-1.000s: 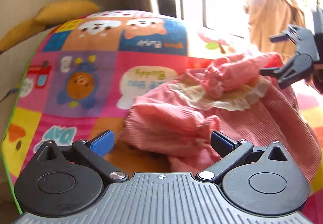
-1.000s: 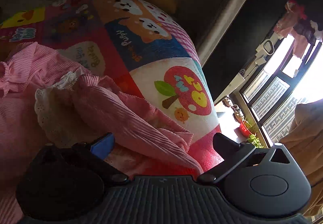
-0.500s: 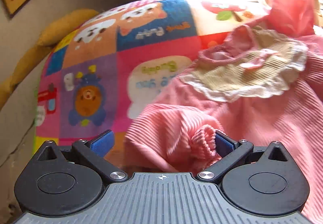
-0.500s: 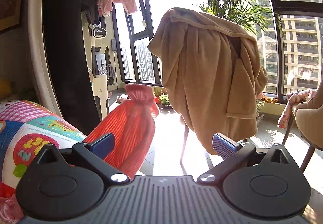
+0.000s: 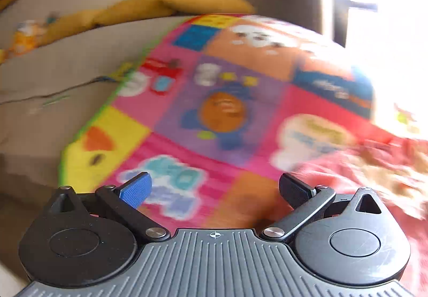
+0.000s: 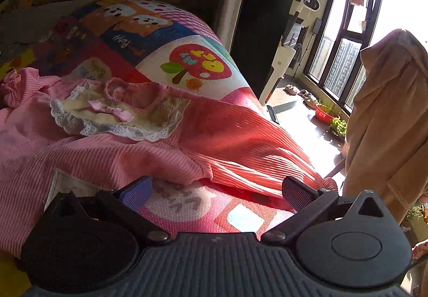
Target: Fold clothes
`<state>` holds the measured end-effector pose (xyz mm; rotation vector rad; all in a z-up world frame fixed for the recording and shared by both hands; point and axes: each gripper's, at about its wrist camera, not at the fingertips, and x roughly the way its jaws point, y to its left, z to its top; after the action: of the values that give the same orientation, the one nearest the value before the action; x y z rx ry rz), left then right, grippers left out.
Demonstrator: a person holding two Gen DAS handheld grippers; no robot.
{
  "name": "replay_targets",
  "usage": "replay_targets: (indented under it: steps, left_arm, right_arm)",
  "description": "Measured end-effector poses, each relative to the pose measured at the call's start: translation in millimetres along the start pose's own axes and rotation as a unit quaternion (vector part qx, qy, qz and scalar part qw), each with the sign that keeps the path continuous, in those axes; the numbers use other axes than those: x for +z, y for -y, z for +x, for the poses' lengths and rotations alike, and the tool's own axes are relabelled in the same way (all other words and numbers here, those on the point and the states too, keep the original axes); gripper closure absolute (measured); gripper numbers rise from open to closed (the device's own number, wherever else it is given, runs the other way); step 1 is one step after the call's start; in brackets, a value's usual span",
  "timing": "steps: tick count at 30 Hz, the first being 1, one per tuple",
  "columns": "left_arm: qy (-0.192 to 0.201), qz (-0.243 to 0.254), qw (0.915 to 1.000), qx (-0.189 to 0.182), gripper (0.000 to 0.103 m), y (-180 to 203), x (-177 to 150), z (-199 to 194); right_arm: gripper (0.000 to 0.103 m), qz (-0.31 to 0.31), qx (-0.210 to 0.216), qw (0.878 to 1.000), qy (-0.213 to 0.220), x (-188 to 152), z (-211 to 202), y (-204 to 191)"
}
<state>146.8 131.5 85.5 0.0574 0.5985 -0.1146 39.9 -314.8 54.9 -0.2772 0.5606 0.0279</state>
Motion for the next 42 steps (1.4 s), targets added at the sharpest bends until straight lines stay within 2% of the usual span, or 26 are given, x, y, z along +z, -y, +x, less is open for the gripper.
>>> replay_targets:
  steps: [1, 3, 4, 5, 6, 8, 9, 11, 12, 13, 14, 16, 18, 20, 22, 23, 24, 26, 28, 30, 32, 33, 36, 38, 40, 42]
  left_arm:
    - [0.000, 0.034, 0.9979, -0.055, 0.000, 21.7, -3.7, -8.2]
    - [0.007, 0.135, 0.9887, -0.064, 0.000, 71.2, -17.0, -16.3]
    - [0.011, 0.186, 0.9802, -0.067, 0.000, 96.0, -23.7, -20.2]
    - [0.011, 0.226, 0.9731, -0.045, 0.000, 112.2, -29.6, -17.0]
    - [0.014, 0.267, 0.9636, -0.007, 0.000, 126.8, -37.2, -7.4]
    - [0.028, 0.283, 0.9537, 0.097, 0.000, 123.6, -35.6, 18.9]
    - [0.042, 0.271, 0.9477, 0.164, 0.000, 108.7, -27.4, 32.3]
    - [0.074, 0.193, 0.9267, 0.314, 0.000, 57.9, -4.5, 49.1]
    - [0.076, 0.138, 0.9150, 0.371, 0.000, 29.1, 6.1, 47.3]
    - [0.067, 0.083, 0.9113, 0.398, 0.000, 4.0, 14.0, 42.1]
    - [0.053, 0.026, 0.9189, 0.390, 0.000, -20.8, 18.4, 30.1]
    - [0.037, -0.024, 0.9464, 0.320, 0.000, -41.1, 14.5, 5.6]
    - [0.027, -0.005, 0.9771, 0.211, 0.000, -31.0, -0.1, -22.1]
    - [0.020, 0.049, 0.9959, 0.073, 0.000, -5.3, -19.9, -52.2]
    - [0.015, 0.130, 0.9911, -0.022, 0.000, 36.1, -45.0, -76.6]
    - [0.013, 0.170, 0.9829, -0.069, 0.000, 56.9, -57.5, -88.7]
    - [0.017, 0.213, 0.9728, -0.090, 0.000, 78.3, -70.4, -100.6]
    - [0.024, 0.277, 0.9527, -0.123, 0.000, 113.4, -92.1, -120.7]
    - [0.017, 0.297, 0.9393, -0.170, 0.000, 138.2, -106.8, -136.7]
    - [0.004, 0.331, 0.9255, -0.183, 0.000, 160.6, -122.5, -140.3]
    - [0.012, 0.371, 0.9194, -0.131, 0.000, 176.9, -136.3, -133.5]
    - [0.012, 0.382, 0.9199, -0.089, 0.000, 179.5, -139.5, -125.4]
    - [0.010, 0.344, 0.9389, 0.006, 0.000, 166.1, -122.9, -92.0]
    - [0.013, 0.280, 0.9587, 0.049, 0.000, 143.4, -104.5, -72.8]
    - [0.025, 0.217, 0.9736, 0.067, 0.000, 121.5, -80.1, -69.2]
    - [0.044, 0.180, 0.9801, 0.072, 0.000, 105.9, -60.5, -74.2]
  right_arm:
    - [0.000, -0.010, 0.002, 1.000, 0.007, 5.4, 1.1, -10.1]
    - [0.000, -0.002, 0.020, 1.000, 0.011, 16.2, 4.7, -20.3]
    - [0.000, 0.001, 0.030, 0.999, 0.011, 20.6, 5.7, -24.1]
    - [0.000, -0.002, 0.039, 0.999, 0.010, 21.0, 3.7, -27.3]
    - [0.000, -0.007, 0.045, 0.999, 0.008, 21.3, 2.0, -30.9]
    - [0.000, -0.028, 0.043, 0.999, 0.009, 19.5, -1.3, -37.7]
    - [0.000, -0.037, 0.038, 0.999, 0.009, 17.2, -4.5, -38.7]
    - [0.000, -0.046, 0.014, 0.999, 0.010, 7.6, -15.6, -32.2]
    - [0.000, -0.043, 0.001, 0.999, 0.006, 3.2, -19.2, -27.7]
    - [0.000, -0.040, -0.010, 0.999, 0.001, -1.6, -22.6, -23.6]
    - [0.000, -0.037, -0.016, 0.999, -0.007, -7.2, -25.9, -19.2]
    - [0.000, -0.026, -0.006, 0.999, -0.025, -17.4, -31.5, -13.9]
    - [0.000, -0.026, 0.040, 0.998, -0.042, -25.9, -39.7, -18.9]
    - [0.000, -0.033, 0.098, 0.993, -0.056, -33.6, -49.8, -28.9]
    - [0.000, -0.057, 0.150, 0.986, -0.053, -38.6, -61.5, -45.8]
    - [0.000, -0.073, 0.171, 0.981, -0.047, -39.8, -67.0, -56.6]
    - [0.000, -0.087, 0.184, 0.978, -0.043, -39.5, -69.3, -67.1]
    - [0.000, -0.115, 0.173, 0.978, -0.035, -35.9, -65.2, -92.8]
    - [0.000, -0.121, 0.127, 0.984, -0.022, -27.4, -57.1, -106.2]
    - [0.000, -0.073, 0.078, 0.994, 0.013, -9.2, -52.8, -97.7]
    - [0.000, -0.027, 0.031, 0.998, 0.047, 8.4, -49.5, -89.1]
    - [0.000, -0.019, 0.020, 0.998, 0.060, 14.2, -51.2, -85.5]
    - [0.000, -0.043, 0.028, 0.996, 0.067, 17.7, -58.2, -86.2]
    - [0.000, -0.062, 0.050, 0.995, 0.058, 10.4, -65.3, -91.6]
    - [0.000, -0.077, 0.090, 0.992, 0.049, -1.3, -75.7, -98.6]
    - [0.000, -0.101, 0.125, 0.986, 0.038, -13.1, -82.0, -113.4]
